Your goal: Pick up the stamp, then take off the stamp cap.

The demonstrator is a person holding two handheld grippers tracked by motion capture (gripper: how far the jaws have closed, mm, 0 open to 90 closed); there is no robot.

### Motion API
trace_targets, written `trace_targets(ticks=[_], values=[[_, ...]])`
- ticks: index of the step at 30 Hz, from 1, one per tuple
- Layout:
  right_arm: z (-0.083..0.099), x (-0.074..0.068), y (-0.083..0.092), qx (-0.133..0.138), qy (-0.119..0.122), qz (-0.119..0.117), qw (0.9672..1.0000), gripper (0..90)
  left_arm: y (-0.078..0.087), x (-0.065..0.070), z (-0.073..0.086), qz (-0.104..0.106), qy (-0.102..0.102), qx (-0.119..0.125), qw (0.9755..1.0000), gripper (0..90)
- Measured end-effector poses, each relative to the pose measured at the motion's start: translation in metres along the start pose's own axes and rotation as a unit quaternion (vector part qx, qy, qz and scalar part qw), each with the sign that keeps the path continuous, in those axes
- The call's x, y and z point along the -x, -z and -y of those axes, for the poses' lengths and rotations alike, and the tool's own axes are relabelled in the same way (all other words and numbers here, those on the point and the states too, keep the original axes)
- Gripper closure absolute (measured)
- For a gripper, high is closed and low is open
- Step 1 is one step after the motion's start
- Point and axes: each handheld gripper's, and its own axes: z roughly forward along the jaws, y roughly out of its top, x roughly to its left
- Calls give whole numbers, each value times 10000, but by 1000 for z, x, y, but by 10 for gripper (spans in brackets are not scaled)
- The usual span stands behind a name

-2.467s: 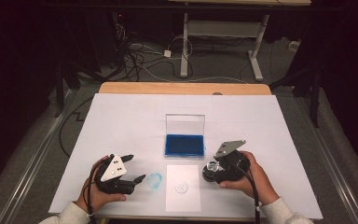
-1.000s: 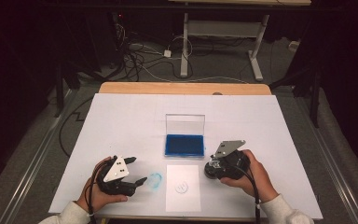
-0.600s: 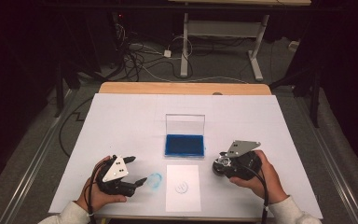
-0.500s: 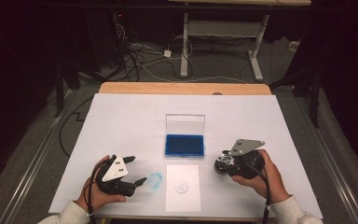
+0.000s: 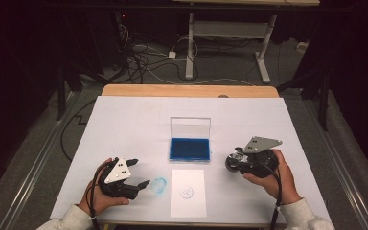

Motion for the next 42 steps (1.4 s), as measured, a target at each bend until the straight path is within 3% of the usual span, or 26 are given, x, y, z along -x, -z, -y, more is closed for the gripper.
trace_targets(ticks=[6,16,24,31,37,42], values=[[-5,5,2,187,-64,123,9997,568,0,-1,1,2,5,-11,10000,191],[-17,3,2,448,-75,126,9989,568,1,1,4,3,44,-41,10000,191],[-33,-1,-2,736,-108,-5,9972,568,1,0,4,6,118,-15,9999,193],[-48,-13,-9,850,29,-157,9963,568,0,3,2,59,66,-59,9999,222],[-59,-21,-17,949,37,-302,9950,568,-2,-2,-4,-55,120,27,9999,222],[-68,-28,-26,1007,51,-388,9941,568,-17,-3,-17,-57,113,-101,9999,208]])
